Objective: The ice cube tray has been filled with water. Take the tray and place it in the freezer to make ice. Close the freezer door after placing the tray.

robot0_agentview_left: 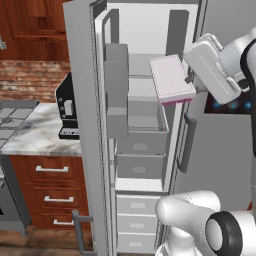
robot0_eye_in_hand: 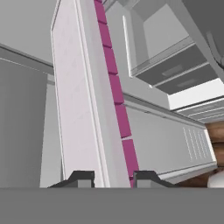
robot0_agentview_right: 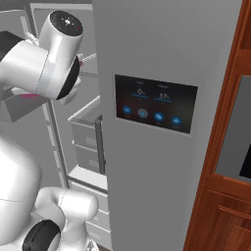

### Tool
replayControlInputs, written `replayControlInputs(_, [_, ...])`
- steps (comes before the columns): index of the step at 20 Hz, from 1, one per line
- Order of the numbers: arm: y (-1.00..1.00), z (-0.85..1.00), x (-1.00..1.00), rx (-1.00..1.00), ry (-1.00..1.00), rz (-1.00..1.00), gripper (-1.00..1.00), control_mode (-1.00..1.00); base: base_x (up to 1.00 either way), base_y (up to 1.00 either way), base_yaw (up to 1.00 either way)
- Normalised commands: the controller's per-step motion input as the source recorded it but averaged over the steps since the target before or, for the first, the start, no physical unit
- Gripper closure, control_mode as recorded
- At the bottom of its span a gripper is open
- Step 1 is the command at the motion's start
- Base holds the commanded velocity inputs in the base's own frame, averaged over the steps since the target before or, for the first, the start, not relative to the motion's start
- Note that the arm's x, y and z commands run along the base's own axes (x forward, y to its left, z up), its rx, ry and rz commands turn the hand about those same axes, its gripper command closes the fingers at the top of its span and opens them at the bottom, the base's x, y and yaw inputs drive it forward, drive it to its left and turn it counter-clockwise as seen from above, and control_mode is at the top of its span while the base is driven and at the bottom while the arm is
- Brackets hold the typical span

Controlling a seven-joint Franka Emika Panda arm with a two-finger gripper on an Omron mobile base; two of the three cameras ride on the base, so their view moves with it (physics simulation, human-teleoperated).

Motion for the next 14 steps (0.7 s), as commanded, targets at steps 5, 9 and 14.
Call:
replayControlInputs(5, [0.00,0.00,0.14,-0.03,-0.10,0.00,1.00,-1.00,0.00,0.00,0.00])
replayControlInputs(9, [0.04,0.00,0.13,-0.08,-0.22,0.00,1.00,-1.00,0.00,0.00,0.00])
replayControlInputs(14, [0.01,0.00,0.24,-0.03,-0.13,0.00,1.00,-1.00,0.00,0.00,0.00])
